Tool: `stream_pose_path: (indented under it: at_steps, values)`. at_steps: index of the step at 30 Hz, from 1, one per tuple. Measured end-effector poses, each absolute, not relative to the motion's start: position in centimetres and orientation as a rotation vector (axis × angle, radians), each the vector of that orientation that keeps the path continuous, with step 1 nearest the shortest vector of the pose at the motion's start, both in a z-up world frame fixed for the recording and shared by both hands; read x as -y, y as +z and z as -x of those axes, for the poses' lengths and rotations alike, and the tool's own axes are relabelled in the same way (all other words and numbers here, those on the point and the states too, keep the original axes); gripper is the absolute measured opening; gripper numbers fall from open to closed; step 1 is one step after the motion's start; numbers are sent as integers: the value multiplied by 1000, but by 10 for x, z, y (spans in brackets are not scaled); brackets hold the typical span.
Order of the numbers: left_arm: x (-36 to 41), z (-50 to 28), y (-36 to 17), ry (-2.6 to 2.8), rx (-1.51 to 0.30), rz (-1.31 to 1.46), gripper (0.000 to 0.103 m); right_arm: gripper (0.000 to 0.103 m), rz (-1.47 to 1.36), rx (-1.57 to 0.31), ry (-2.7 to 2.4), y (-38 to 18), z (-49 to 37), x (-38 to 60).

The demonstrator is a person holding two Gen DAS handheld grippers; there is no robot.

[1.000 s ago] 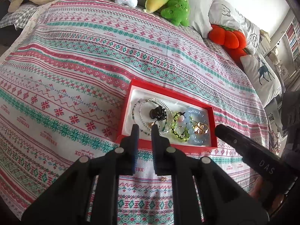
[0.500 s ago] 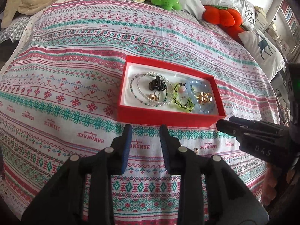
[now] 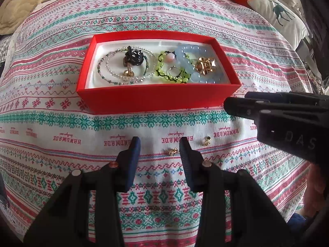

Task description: Organize jewelry

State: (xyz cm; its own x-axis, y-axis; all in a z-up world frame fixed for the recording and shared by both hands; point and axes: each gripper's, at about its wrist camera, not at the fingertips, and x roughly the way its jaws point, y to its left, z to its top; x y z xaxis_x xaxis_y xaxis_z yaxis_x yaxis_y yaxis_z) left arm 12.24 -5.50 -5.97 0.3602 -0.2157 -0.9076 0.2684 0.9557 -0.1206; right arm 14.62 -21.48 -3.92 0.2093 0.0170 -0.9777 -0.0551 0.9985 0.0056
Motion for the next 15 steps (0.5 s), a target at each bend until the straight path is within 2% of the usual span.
stream_pose_path:
  at_steps: [15]
  values:
    - [74, -119, -70, -315, -1155, -126, 41, 39, 35, -1358, 37, -40, -147, 216]
